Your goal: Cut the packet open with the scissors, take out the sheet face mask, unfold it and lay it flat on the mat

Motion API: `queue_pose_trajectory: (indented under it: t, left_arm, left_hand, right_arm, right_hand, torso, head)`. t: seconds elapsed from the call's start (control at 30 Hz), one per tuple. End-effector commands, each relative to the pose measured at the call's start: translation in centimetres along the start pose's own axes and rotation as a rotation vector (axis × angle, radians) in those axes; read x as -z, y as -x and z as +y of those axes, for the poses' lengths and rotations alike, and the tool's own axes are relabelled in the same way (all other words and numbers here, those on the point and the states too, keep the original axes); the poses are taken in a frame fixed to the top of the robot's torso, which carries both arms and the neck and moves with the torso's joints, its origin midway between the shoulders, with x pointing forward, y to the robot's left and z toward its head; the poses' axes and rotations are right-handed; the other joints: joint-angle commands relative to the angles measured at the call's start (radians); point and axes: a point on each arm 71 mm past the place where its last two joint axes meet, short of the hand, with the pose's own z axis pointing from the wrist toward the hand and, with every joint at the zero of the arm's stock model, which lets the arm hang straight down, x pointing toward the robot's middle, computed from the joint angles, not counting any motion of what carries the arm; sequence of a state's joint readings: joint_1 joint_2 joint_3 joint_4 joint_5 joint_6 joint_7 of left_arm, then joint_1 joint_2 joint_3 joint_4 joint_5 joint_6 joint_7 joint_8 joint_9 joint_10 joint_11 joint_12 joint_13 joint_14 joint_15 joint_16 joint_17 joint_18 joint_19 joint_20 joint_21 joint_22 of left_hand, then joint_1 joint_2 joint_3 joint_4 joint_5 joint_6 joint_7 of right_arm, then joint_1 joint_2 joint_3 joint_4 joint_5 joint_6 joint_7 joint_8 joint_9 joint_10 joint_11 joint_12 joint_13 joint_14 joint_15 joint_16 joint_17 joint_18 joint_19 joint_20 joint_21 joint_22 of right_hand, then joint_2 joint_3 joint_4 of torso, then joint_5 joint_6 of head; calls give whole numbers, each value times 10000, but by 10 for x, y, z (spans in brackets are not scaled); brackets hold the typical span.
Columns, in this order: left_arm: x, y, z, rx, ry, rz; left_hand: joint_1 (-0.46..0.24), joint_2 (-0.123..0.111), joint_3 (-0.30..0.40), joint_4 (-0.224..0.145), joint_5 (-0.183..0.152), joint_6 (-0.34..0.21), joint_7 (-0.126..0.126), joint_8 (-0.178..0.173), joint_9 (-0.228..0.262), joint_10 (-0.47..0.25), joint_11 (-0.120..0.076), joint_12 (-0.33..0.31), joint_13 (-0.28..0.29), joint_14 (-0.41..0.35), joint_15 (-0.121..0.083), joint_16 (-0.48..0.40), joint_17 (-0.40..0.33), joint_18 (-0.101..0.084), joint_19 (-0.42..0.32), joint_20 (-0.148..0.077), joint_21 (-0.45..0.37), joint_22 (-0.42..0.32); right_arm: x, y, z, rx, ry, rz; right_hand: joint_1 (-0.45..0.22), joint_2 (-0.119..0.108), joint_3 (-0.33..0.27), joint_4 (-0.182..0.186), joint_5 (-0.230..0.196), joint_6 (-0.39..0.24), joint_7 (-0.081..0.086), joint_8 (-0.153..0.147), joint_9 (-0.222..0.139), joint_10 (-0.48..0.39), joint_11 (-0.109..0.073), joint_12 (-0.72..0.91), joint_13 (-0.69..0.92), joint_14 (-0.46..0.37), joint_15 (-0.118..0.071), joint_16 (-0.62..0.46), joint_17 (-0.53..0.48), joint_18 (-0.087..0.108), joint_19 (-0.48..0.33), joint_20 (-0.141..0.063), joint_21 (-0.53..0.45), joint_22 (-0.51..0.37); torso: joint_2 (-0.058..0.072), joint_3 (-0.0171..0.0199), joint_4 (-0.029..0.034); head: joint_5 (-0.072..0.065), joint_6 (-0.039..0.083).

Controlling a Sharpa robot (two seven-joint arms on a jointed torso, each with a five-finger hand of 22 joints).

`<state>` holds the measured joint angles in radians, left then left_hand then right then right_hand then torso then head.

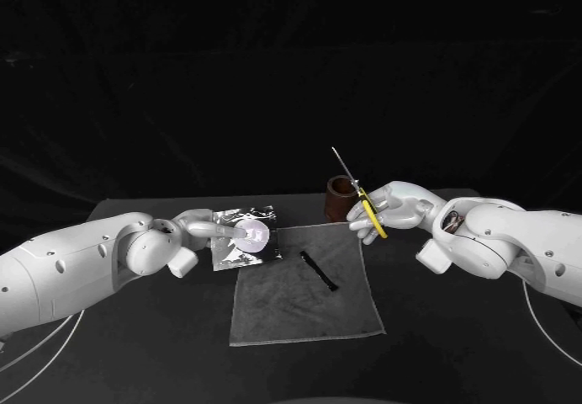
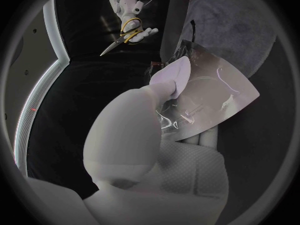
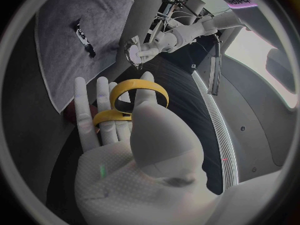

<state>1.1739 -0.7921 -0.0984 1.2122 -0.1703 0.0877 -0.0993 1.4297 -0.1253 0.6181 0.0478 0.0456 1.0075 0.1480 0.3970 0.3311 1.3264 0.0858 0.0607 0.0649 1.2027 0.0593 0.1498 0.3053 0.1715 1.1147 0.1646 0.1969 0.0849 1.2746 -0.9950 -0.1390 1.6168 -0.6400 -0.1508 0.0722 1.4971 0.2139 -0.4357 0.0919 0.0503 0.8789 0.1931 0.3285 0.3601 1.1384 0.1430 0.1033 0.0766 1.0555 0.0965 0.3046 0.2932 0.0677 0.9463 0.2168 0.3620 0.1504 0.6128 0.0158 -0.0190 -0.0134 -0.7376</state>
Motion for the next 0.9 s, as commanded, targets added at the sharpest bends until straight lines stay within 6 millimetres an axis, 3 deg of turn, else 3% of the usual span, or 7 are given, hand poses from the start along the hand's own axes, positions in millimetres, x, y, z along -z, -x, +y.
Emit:
queue_pose_trajectory:
  t: [0.03, 0.27, 0.4, 0.63, 0.8, 0.9]
  left_arm:
    - [-3, 1, 4, -722, 1077, -38]
    - [-9, 0, 4, -841, 1525, -5]
    - [-13, 0, 4, -791, 1761, -220]
    - [-20, 0, 4, -675, 2133, -907]
    - [-23, -2, 2, -673, 2177, -1238]
    - [-24, -4, 0, -806, 2098, -1411]
  left_hand:
    - [-36, 111, -3, -91, 38, 18, 9, 58, 902, 85, 18, 48, 13, 52, -3, -30, 16, 109, 52, -14, 65, 18]
    - [-52, 113, -6, -95, 38, 19, 4, 61, 908, 92, 14, 50, 13, 59, -6, -28, 21, 108, 57, -16, 73, 20]
    - [-70, 118, -7, -96, 38, 19, -1, 63, 915, 98, 11, 50, 14, 66, -7, -27, 26, 107, 60, -17, 79, 22]
    - [-200, 148, 18, -84, 38, -66, 29, 44, 952, 23, 41, 16, 0, 5, 25, -76, 36, 92, 4, 2, 70, 9]
    - [-618, 34, 5, -5, 36, -986, 444, -454, 833, -1278, 479, -20, -47, -535, 350, -363, -13, 25, -446, 229, -138, -111]
    - [-921, -314, -168, 92, 25, -1806, 775, -844, 631, -2355, 812, -12, -43, -813, 557, -410, -21, 13, -684, 405, -294, -181]
  right_arm:
    - [1, -6, 3, -562, 221, 60]
    - [1, -13, 2, -748, 227, 208]
    - [1, -15, 2, -803, 225, 254]
    - [1, -17, 2, -858, 220, 297]
    - [1, -17, 2, -873, 211, 297]
    - [1, -17, 1, -876, 205, 284]
  right_hand:
    - [677, 657, -263, -47, 15, 65, -24, -53, -13, 696, -147, -47, -13, 78, -5, -31, 13, 1131, -19, -82, 37, 13]
    - [688, 669, -259, -65, 17, 86, -31, -69, -18, 710, -155, -54, -16, 86, -10, -32, 20, 1132, -17, -86, 45, 17]
    - [688, 669, -259, -65, 17, 86, -31, -69, -18, 710, -155, -54, -16, 86, -10, -32, 20, 1132, -17, -86, 45, 17]
    - [685, 671, -262, -69, 17, 92, -29, -80, -21, 712, -154, -61, -18, 88, -11, -34, 24, 1132, -17, -87, 48, 19]
    - [681, 667, -266, -71, 16, 92, -26, -87, -24, 709, -152, -66, -20, 88, -10, -36, 25, 1132, -18, -87, 49, 20]
    - [676, 662, -271, -73, 17, 88, -21, -99, -28, 704, -148, -74, -23, 85, -9, -39, 26, 1131, -19, -87, 50, 21]
  torso:
    - [0, -8, 5]
    - [1, -20, -5]
    - [3, -2, -7]
    - [8, -3, -12]
    - [8, 2, -19]
    - [3, 4, -15]
  head:
    - [45, -36]
    - [82, -57]
    - [102, -77]
    - [114, -113]
    - [116, -145]
    - [109, -160]
